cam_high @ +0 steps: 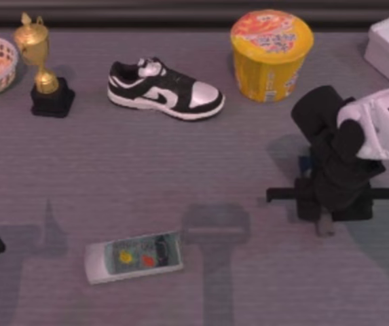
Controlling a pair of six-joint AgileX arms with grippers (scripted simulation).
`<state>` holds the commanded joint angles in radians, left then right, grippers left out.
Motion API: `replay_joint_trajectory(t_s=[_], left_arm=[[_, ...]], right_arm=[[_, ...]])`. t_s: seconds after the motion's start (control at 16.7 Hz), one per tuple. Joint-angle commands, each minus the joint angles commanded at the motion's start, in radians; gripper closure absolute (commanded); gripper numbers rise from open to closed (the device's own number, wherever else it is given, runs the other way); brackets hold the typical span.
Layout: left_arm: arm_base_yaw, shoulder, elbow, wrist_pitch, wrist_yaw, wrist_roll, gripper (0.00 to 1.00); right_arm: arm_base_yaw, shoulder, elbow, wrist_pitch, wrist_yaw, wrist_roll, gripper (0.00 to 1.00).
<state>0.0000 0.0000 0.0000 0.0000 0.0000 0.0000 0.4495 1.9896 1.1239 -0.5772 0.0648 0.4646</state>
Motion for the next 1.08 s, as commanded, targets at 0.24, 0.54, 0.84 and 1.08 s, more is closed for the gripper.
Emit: replay_joint_trajectory(t_s=[0.24,0.54,0.84,1.08], left_arm=[[0.000,0.000,0.000,0.000,0.000,0.000,0.00],[0.000,0.000,0.000,0.000,0.000,0.000,0.00],[0.000,0.000,0.000,0.000,0.000,0.000,0.00],[0.000,0.000,0.000,0.000,0.000,0.000,0.00]], right_arm=[[0.004,-0.021,-0.022,0.104,-0.030,-0.035,1.00],[0.007,-0.088,-0.104,0.445,-0.120,-0.134,1.00],[0.005,-0.190,-0.231,0.911,-0.236,-0.265,1.00],[0.002,-0.290,-0.328,1.246,-0.322,-0.367,1.00]])
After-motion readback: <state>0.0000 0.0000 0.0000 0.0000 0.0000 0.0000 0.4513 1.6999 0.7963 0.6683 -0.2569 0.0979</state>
